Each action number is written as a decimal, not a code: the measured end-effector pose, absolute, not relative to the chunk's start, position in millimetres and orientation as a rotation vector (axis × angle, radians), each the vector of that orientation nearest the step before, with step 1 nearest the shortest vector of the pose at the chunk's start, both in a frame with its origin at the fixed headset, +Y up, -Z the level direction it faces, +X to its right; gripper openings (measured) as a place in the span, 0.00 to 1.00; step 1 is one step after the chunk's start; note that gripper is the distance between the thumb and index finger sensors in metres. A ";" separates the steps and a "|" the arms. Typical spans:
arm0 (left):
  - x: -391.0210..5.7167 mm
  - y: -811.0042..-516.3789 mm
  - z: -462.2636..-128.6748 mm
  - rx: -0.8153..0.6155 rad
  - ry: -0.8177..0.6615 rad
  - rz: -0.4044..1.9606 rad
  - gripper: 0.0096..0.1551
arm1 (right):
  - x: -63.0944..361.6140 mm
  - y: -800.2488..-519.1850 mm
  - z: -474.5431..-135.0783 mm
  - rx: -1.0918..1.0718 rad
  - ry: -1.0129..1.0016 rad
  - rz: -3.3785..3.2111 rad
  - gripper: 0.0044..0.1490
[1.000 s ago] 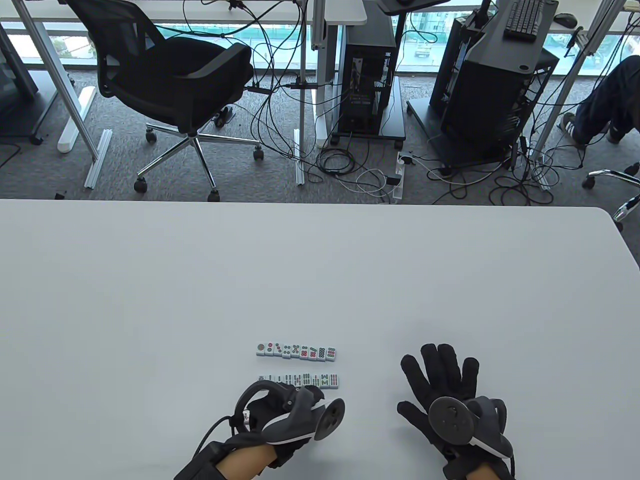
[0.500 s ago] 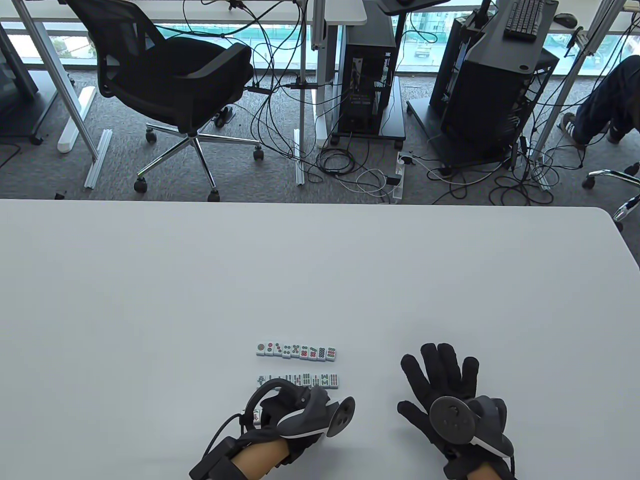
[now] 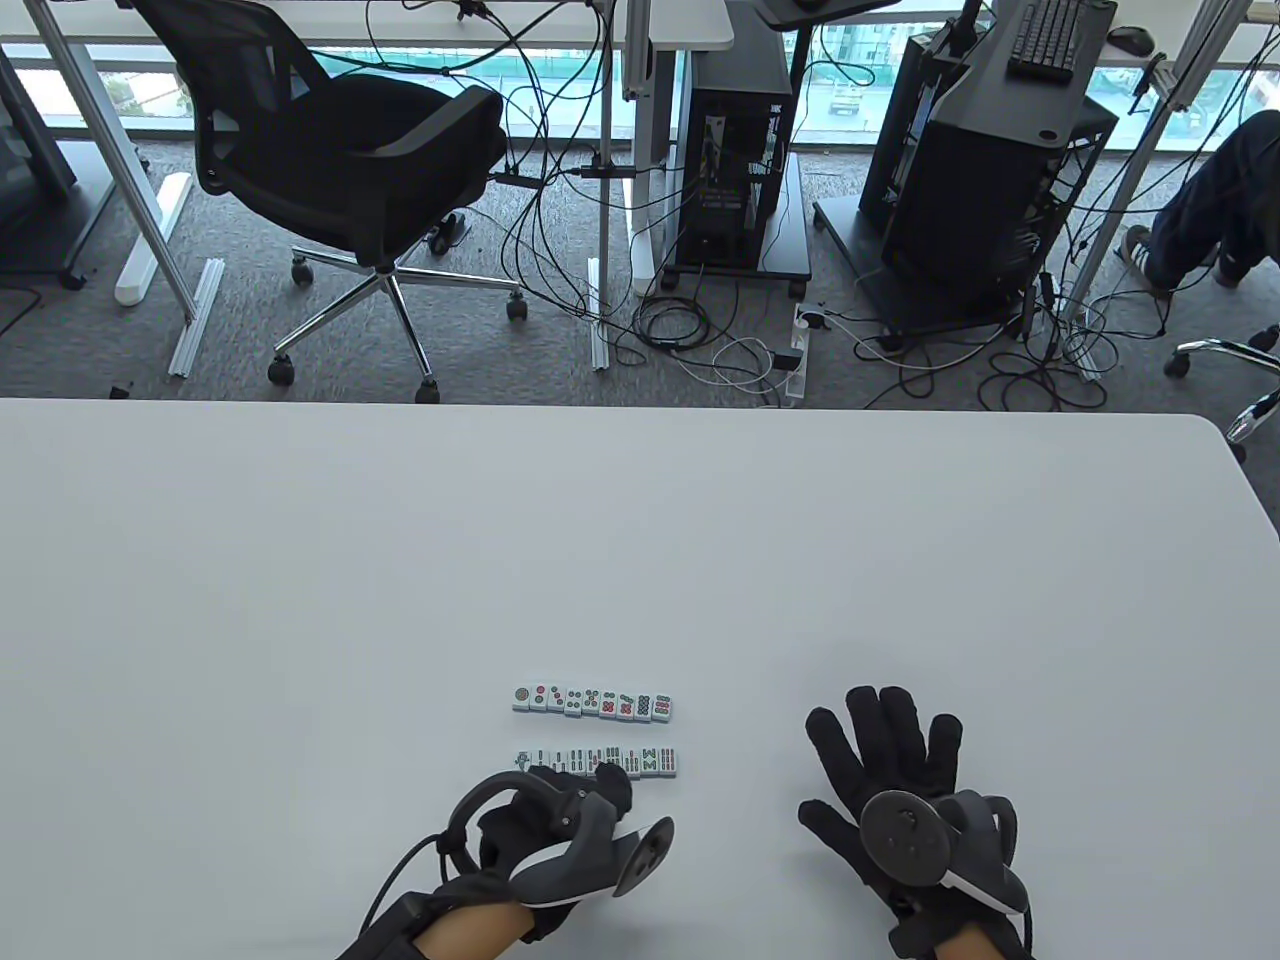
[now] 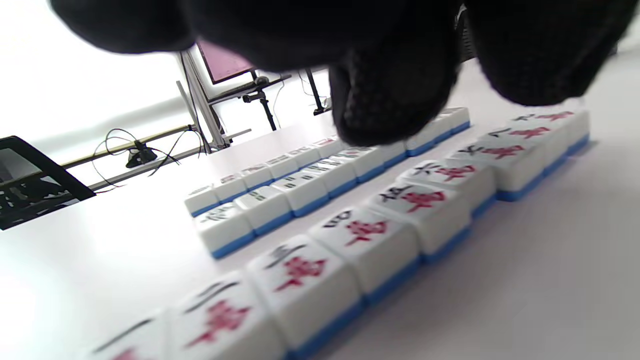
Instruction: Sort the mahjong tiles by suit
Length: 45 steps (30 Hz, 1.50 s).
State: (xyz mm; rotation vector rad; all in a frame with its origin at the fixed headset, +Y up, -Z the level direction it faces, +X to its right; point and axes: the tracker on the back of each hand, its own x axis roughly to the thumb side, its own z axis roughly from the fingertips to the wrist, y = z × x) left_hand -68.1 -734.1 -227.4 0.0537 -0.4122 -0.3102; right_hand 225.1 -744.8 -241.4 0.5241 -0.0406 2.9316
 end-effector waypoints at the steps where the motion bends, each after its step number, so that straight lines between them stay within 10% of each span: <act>1: -75.7 -730.9 -226.4 0.065 -0.395 -0.307 0.40 | 225.4 -745.0 -241.6 0.522 -0.039 2.934 0.50; 21: -274.2 -718.2 -217.3 0.186 -0.028 -0.245 0.53 | 227.8 -747.4 -244.1 0.467 -0.003 2.979 0.50; 45: -287.4 -717.7 -214.2 0.177 0.026 -0.192 0.61 | 232.6 -697.7 -253.6 0.355 -0.072 3.238 0.62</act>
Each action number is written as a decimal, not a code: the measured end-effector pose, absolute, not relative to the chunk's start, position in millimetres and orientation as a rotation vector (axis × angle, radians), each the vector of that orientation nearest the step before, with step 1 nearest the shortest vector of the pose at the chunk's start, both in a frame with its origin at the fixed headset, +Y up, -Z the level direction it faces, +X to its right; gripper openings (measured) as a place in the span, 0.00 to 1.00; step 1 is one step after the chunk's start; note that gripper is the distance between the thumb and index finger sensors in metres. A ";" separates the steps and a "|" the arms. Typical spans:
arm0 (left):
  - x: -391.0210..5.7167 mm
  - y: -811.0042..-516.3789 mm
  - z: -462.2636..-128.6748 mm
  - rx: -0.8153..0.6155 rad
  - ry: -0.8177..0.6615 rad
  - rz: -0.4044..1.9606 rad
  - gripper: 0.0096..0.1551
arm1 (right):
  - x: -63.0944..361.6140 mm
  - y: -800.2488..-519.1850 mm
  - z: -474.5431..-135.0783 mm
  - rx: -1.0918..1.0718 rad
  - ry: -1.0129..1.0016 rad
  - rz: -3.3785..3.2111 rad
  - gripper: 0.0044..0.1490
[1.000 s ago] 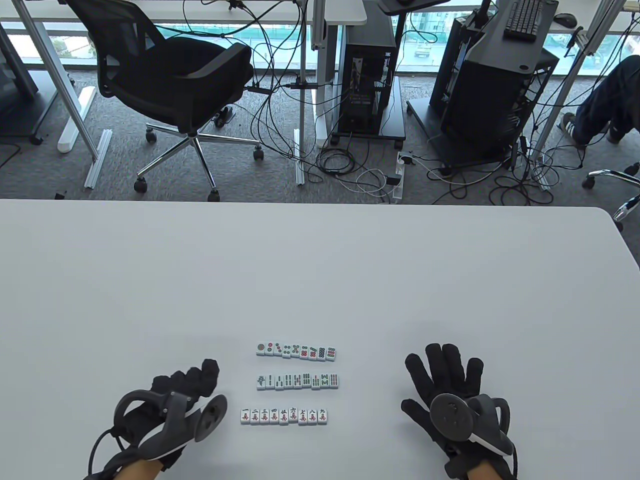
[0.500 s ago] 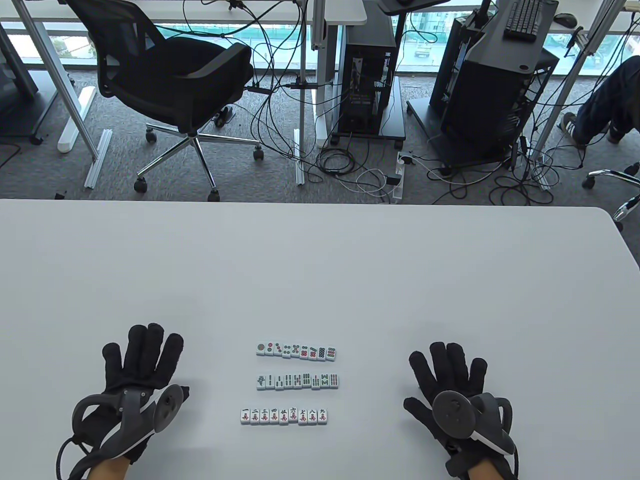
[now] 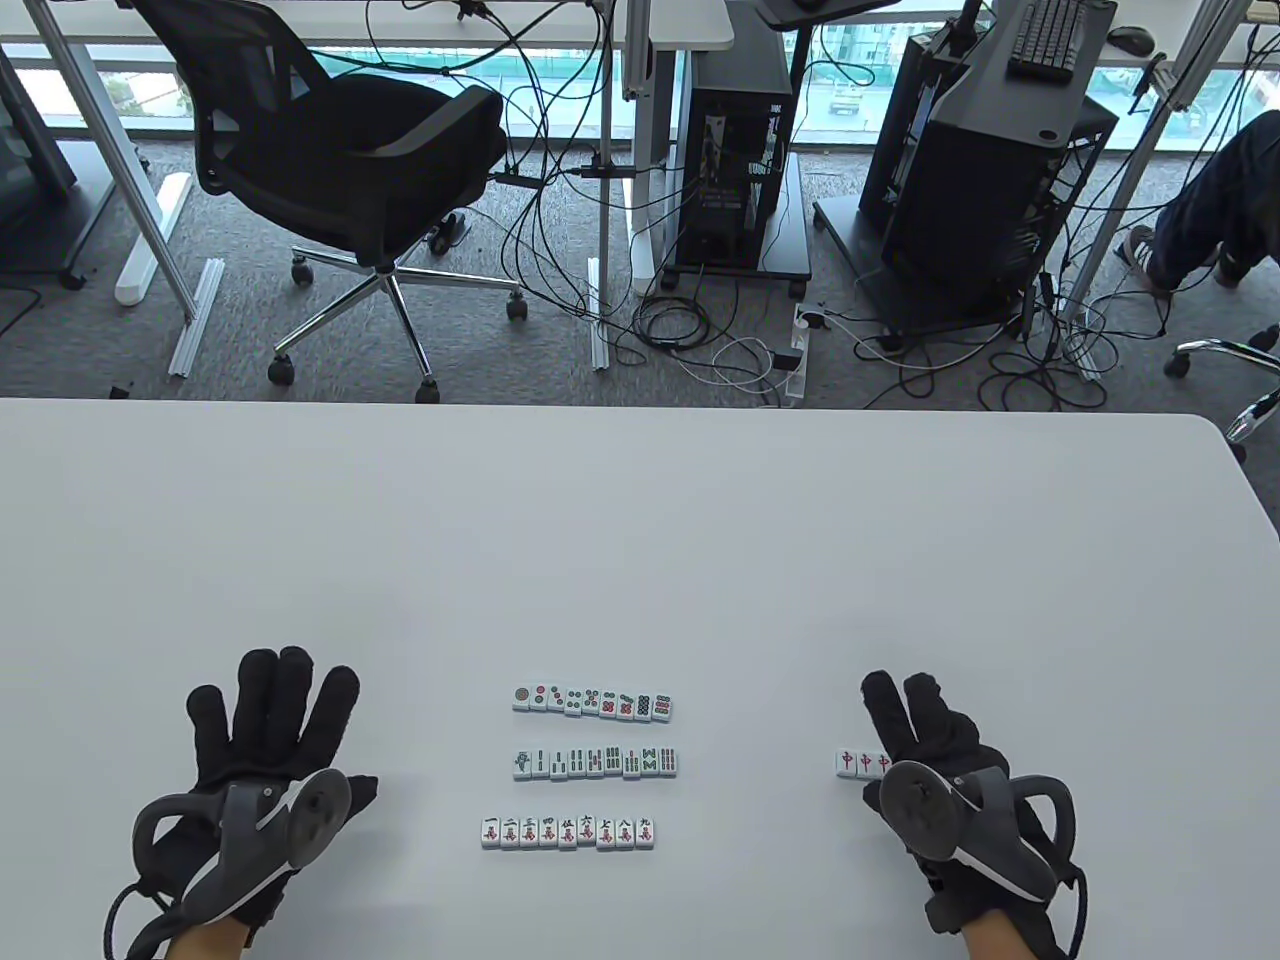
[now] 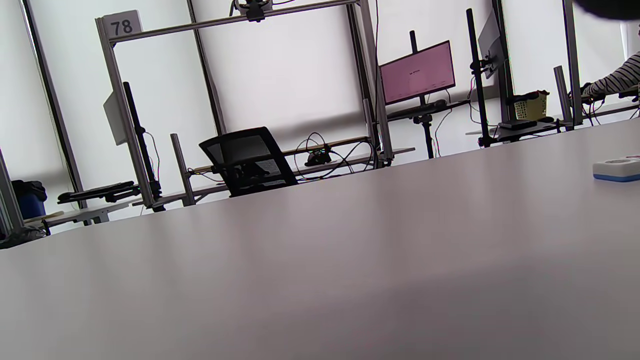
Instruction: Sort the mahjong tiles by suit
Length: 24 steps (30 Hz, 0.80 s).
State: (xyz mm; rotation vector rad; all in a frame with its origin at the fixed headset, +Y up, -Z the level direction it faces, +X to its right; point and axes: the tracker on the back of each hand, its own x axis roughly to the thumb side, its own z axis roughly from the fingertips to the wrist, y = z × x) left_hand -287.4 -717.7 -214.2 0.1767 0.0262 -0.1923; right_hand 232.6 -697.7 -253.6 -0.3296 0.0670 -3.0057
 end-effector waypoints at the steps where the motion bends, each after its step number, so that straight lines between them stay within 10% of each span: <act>1: -288.8 -715.4 -213.1 0.182 0.027 -0.178 0.61 | 229.3 -701.5 -258.5 -0.329 0.000 -2.989 0.61; 11: -297.7 -704.0 -204.8 0.229 0.019 -0.074 0.59 | 198.5 -751.2 -300.6 -0.260 -0.438 -2.849 0.45; 24: -291.9 -703.7 -201.8 0.198 -0.058 0.000 0.59 | 183.5 -756.5 -311.2 -0.225 -0.540 -2.694 0.39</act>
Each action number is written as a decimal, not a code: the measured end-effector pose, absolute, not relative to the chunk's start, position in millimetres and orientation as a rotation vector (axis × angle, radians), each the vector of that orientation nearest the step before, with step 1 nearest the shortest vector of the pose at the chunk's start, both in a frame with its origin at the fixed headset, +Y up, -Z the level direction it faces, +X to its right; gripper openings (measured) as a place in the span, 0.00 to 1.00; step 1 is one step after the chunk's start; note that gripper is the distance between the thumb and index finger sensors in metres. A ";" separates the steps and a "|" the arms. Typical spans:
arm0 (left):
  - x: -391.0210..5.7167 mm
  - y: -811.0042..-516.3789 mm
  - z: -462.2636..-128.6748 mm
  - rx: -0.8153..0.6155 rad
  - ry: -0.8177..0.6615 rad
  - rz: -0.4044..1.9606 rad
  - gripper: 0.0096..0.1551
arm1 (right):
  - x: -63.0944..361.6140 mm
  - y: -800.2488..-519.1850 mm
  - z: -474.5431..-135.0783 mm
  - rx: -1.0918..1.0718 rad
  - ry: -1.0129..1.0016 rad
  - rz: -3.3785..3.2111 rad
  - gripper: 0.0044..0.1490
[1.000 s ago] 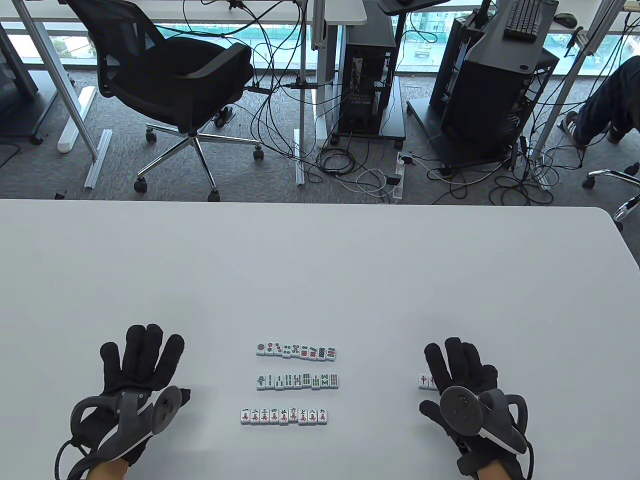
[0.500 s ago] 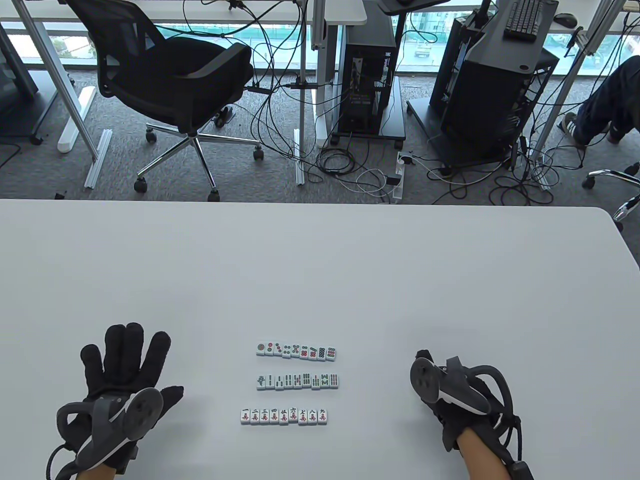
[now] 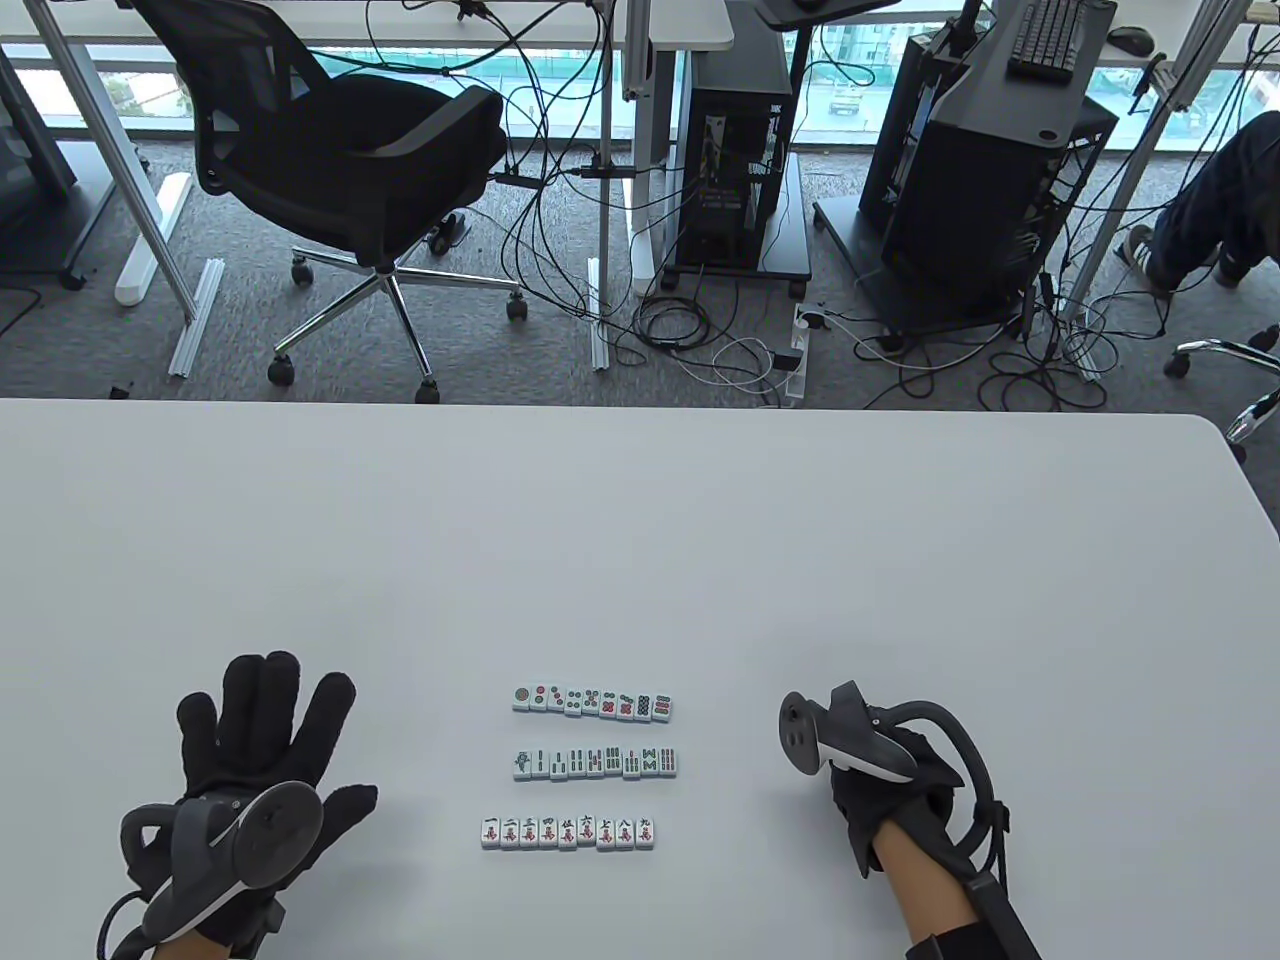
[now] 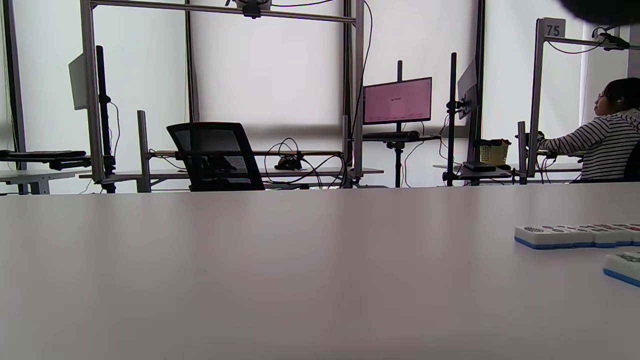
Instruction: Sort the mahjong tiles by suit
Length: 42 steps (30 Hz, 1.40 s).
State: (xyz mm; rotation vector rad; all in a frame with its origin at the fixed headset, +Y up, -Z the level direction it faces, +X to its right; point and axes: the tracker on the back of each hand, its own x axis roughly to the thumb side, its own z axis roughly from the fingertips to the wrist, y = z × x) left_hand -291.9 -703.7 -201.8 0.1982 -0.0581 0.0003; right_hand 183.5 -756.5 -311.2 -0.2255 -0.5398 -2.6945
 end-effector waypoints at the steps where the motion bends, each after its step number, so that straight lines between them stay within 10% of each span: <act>1: -292.0 -703.5 -201.6 0.199 -0.059 0.003 0.58 | 183.3 -756.8 -311.9 -0.238 -0.517 -2.696 0.38; 20: -290.8 -704.2 -201.9 0.175 -0.060 0.001 0.58 | 83.6 -759.1 -303.3 -0.664 -0.364 -2.796 0.37; 31: -289.7 -705.4 -202.1 0.169 -0.066 -0.004 0.58 | 159.8 -729.5 -301.0 -0.430 -0.331 -2.870 0.45; 42: -291.0 -714.6 -207.5 0.118 -0.054 -0.028 0.57 | 217.0 -758.0 -302.5 -0.254 -0.437 -2.811 0.43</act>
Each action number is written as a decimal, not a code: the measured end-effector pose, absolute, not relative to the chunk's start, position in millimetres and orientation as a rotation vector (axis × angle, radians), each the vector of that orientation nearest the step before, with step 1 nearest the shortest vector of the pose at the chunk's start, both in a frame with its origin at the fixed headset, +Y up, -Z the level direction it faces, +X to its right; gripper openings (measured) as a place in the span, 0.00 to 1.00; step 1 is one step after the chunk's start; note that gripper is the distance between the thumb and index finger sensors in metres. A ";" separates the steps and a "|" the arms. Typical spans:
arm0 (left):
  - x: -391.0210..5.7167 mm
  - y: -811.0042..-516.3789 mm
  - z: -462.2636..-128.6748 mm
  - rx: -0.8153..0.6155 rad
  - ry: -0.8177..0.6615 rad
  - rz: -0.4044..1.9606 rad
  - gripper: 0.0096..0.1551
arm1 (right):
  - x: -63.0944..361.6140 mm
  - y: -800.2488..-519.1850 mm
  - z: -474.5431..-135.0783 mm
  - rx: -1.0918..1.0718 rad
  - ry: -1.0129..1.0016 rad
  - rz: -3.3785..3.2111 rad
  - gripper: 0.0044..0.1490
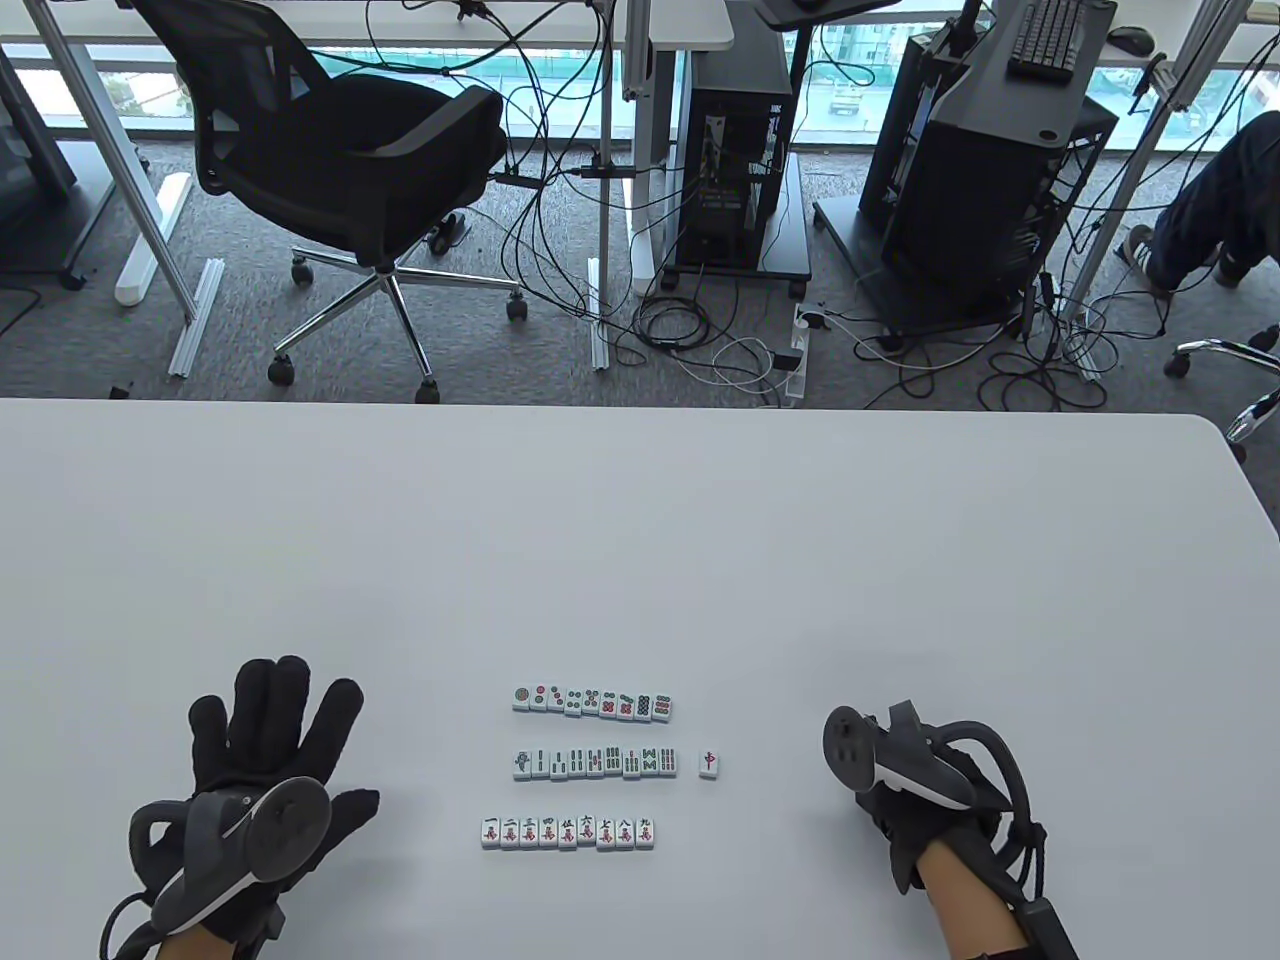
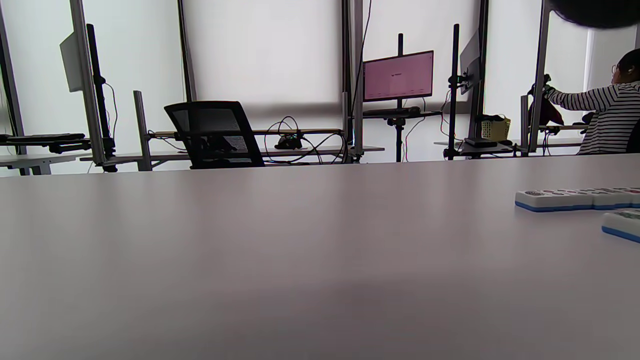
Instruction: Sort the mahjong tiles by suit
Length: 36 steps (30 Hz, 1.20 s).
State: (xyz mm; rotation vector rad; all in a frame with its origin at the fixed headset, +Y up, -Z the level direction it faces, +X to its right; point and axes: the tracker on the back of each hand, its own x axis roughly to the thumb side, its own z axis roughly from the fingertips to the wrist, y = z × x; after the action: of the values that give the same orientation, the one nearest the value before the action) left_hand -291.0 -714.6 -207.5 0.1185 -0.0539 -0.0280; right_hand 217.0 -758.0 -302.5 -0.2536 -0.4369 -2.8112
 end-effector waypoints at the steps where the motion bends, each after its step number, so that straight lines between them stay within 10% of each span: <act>1: -291.2 -714.9 -207.6 0.123 -0.055 -0.027 0.57 | 215.6 -758.1 -302.3 -0.256 -0.418 -2.823 0.42; 36: -299.5 -718.7 -210.4 0.122 -0.054 0.080 0.56 | 124.5 -767.7 -296.1 -0.777 -0.207 -3.010 0.40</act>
State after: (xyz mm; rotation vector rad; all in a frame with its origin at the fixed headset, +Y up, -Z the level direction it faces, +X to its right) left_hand -299.5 -718.7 -210.4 0.1216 -0.0535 0.0798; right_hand 124.5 -767.7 -296.1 -0.7768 -0.2074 -3.0098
